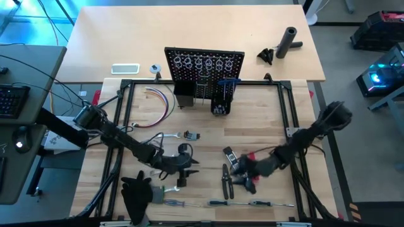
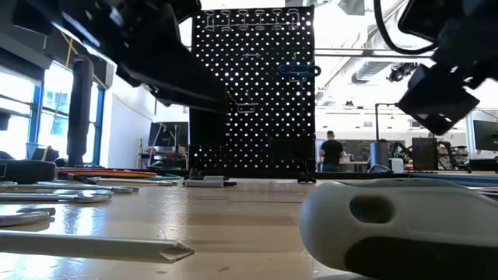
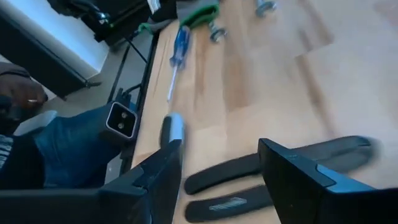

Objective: Hang tools onto peg board
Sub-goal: Hang the black wire stripper on the black pegboard

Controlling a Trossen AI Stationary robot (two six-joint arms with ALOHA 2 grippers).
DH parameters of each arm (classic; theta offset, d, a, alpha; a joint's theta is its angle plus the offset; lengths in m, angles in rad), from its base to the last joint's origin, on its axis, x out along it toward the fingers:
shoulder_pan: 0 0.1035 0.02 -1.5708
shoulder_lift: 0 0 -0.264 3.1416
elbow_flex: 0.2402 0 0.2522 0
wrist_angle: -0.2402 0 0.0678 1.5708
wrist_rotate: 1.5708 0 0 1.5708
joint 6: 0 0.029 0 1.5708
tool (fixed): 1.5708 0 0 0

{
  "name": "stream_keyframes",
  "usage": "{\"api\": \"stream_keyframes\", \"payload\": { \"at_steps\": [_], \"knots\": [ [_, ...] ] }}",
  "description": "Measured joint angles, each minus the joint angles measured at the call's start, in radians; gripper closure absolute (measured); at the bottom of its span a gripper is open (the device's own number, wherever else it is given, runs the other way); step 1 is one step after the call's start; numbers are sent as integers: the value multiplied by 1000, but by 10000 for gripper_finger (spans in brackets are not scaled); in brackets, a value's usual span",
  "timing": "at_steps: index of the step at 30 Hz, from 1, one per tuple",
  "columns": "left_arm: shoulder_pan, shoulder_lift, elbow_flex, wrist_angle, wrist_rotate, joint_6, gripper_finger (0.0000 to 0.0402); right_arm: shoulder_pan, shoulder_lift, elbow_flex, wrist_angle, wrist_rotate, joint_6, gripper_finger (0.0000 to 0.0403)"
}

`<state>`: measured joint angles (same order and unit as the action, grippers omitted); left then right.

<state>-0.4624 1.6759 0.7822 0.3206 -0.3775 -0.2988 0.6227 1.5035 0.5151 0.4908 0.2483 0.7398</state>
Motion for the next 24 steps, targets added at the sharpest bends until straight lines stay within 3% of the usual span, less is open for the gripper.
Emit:
{"api": "stream_keyframes", "payload": {
  "at_steps": [5, 14, 24],
  "knots": [
    [4, 67, 2, 141, 126, 13, 238, 50, 167, 190, -147, 34, 41, 197],
    [9, 263, 121, 200, 223, 4, 238, 74, 334, 592, -790, 114, 224, 220],
    [32, 452, 293, 201, 322, 14, 238, 100, 341, 609, -943, 144, 523, 253]
  ]
}}
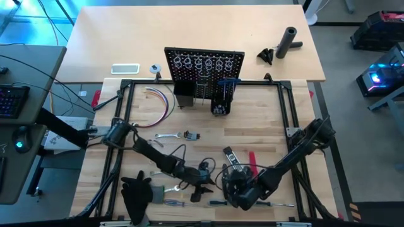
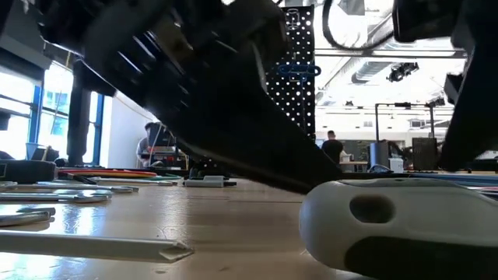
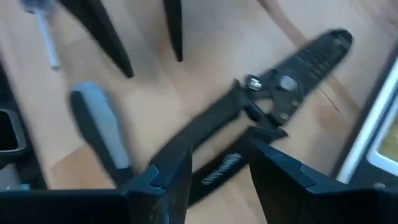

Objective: Hang tools onto peg board
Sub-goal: Hang the black wire stripper on the black pegboard

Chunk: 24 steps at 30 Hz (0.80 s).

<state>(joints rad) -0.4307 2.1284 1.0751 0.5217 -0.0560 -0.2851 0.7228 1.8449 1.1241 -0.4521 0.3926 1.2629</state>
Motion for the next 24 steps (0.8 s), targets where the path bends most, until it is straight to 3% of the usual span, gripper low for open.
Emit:
{"api": "stream_keyframes", "payload": {
  "at_steps": [16, 24],
  "knots": [
    [27, 42, 47, 0, 57, 0, 238, -74, 80, -90, 157, -91, -14, 254],
    [29, 42, 47, -2, 73, 1, 238, -66, 96, -73, 72, -22, -52, 274]
  ]
}}
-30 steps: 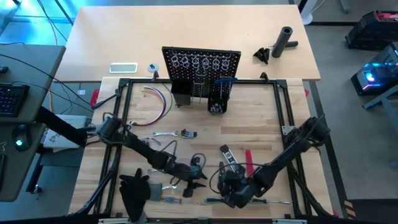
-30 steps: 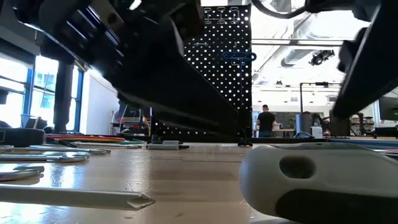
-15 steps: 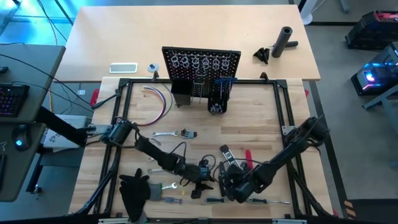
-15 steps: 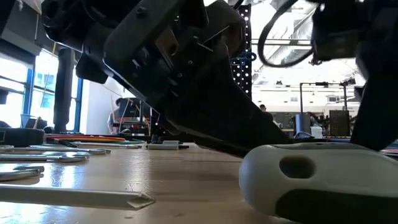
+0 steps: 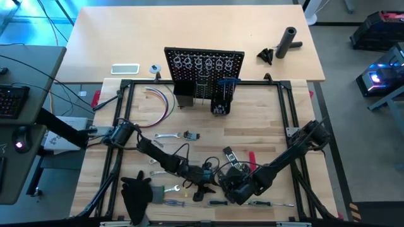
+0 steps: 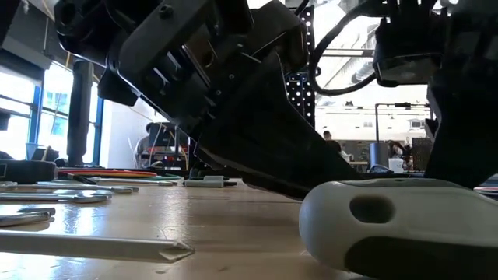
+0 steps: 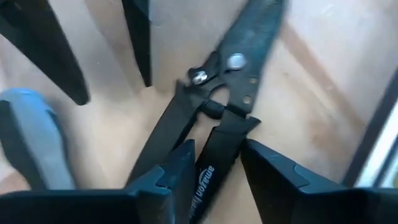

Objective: Hang tools onto peg board
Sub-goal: Hang the black wire stripper on the black pegboard

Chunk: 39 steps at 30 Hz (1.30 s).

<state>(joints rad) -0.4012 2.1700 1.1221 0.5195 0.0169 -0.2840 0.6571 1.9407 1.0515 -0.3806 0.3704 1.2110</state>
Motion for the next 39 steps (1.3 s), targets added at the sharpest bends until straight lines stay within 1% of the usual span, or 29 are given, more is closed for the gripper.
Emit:
{"api": "stream_keyframes", "payload": {
  "at_steps": [4, 7, 11, 17, 20, 22, 25, 28, 29, 33, 37, 39],
  "knots": [
    [12, 0, 0, 6, 6, 0, 238, -13, 2, 2, -30, 43, -56, 305],
    [23, 0, 0, -3, 8, -3, 238, -31, 3, 1, -39, 59, -116, 319],
    [37, 0, 0, -7, 25, -10, 238, -59, 4, -1, -46, 85, -253, 322],
    [55, 0, 0, -34, 55, -20, 238, -95, 4, -3, -26, 66, -422, 307],
    [60, -2, 0, -52, 65, -25, 238, -102, 4, -3, -26, 68, -457, 297],
    [61, -6, 1, -64, 76, -26, 238, -103, 4, -3, -30, 77, -460, 298],
    [61, -20, 1, -96, 77, -20, 238, -104, 5, -3, -32, 89, -453, 319],
    [60, -46, 0, -156, 49, -1, 238, -104, 5, -3, -34, 99, -453, 352],
    [60, -55, 0, -181, 32, 7, 238, -103, 6, -3, -35, 105, -454, 355],
    [61, -113, -29, -263, -46, 31, 242, -93, 7, 0, -34, 122, -453, 355],
    [61, -199, -121, -285, -113, 19, 256, -86, 3, 30, -68, 135, -457, 355],
    [61, -253, -179, -266, -138, -2, 265, -81, -1, 48, -94, 144, -470, 355]
  ]
}}
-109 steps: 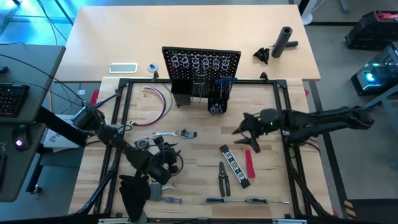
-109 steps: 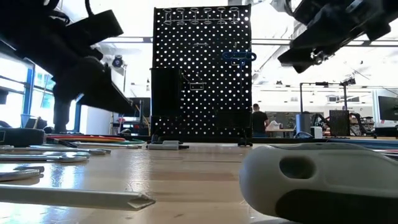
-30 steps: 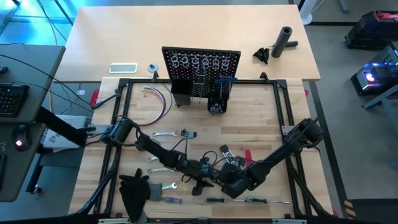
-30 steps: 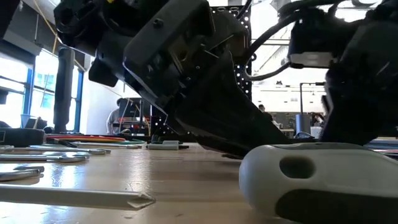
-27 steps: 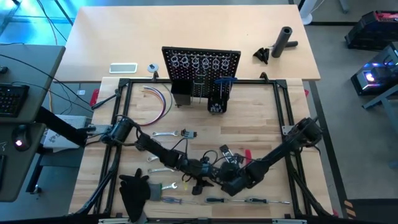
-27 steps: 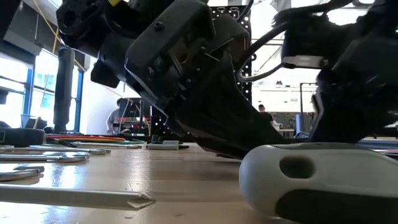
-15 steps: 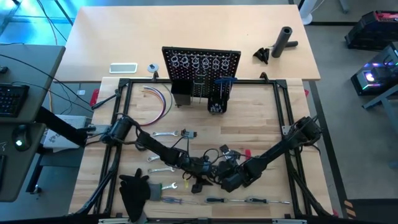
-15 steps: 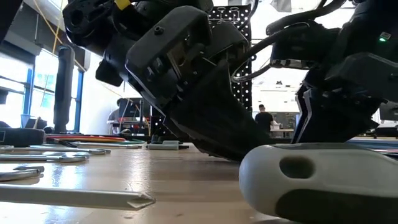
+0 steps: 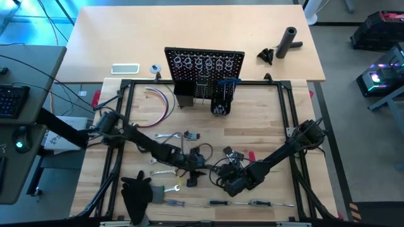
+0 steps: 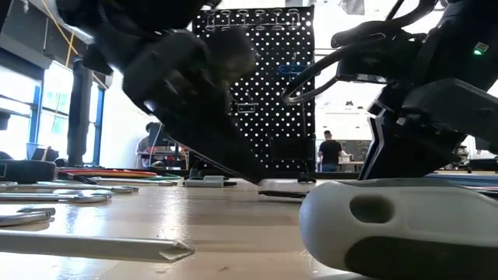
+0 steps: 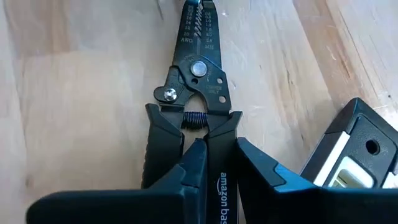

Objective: Hang tools onto peg board
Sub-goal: Hang the black wire stripper on the black pegboard

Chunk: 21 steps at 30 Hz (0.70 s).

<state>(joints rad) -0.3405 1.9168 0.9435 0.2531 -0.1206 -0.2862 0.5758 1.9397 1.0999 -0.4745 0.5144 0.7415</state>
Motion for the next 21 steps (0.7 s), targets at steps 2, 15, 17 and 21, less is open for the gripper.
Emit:
{"api": "stream_keyframes", "payload": {
  "at_steps": [2, 15, 17, 21],
  "knots": [
    [0, -54, -68, 53, -15, -32, 272, 0, -10, 18, -44, 6, -19, 356],
    [0, -153, -390, 604, -19, -255, 243, -10, -54, 117, -141, 95, -108, 400],
    [0, -153, -390, 614, -23, -256, 232, -24, -54, 119, -146, 55, -113, 401],
    [0, -141, -362, 614, -30, -243, 217, -49, -55, 96, -96, -36, -111, 402]
  ]
}}
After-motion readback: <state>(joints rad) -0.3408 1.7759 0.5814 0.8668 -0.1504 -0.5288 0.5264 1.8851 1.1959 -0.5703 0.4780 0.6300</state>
